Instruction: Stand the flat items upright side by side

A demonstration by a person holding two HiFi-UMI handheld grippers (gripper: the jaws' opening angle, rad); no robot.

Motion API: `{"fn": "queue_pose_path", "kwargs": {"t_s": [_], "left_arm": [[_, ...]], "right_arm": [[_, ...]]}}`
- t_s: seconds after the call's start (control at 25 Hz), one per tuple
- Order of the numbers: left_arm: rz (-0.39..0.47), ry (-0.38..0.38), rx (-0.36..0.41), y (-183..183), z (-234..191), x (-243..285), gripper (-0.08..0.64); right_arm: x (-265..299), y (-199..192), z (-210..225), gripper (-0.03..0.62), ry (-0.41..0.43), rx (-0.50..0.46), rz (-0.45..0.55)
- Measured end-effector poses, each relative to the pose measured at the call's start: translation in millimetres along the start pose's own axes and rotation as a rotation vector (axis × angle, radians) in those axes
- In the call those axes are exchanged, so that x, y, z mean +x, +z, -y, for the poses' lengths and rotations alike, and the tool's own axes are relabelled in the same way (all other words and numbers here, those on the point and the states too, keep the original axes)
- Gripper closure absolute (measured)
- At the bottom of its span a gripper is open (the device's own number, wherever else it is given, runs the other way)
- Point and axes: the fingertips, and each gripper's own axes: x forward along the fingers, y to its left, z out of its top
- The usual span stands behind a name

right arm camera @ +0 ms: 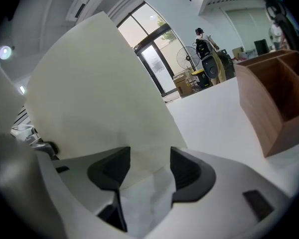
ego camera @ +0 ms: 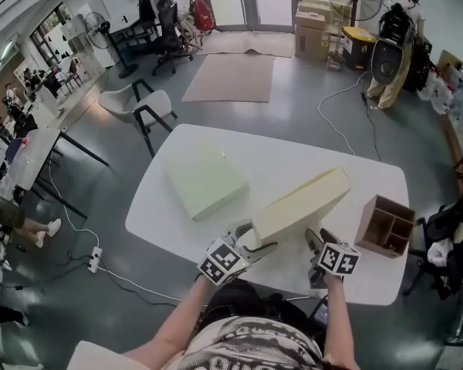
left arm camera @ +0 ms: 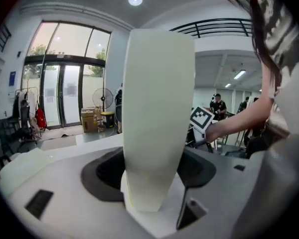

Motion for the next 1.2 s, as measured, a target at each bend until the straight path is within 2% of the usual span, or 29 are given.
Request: {"fn": "queue_pose_path", "kwargs": {"t_s": [0.12, 0.24, 0.56, 0.92, 1.2], "left_arm": [[0.029, 0.029, -0.024, 3, -6, 9, 0.258], [0.044, 0.090, -0.044, 11, -13, 25, 0.264], [0.056, 0.233, -0.089, 40, -6, 92, 0.264], [0.084, 0.482, -0.184, 60, -5, 146, 0.264], [0.085, 0.613, -0.331, 66, -5, 170, 0.261]], "right_arm": [[-15, 2, 7, 0.337, -0.004, 0.002, 0.012], [-32, 3, 15, 0.337, -0.013, 0.017, 0.036], [-78, -6, 45, 0.337, -0.099, 0.079, 0.082], [-122, -34, 75, 0.337, -0.186, 0.154, 0.097], [-152, -44, 89, 0.337, -0.238, 0.191, 0.130]]}}
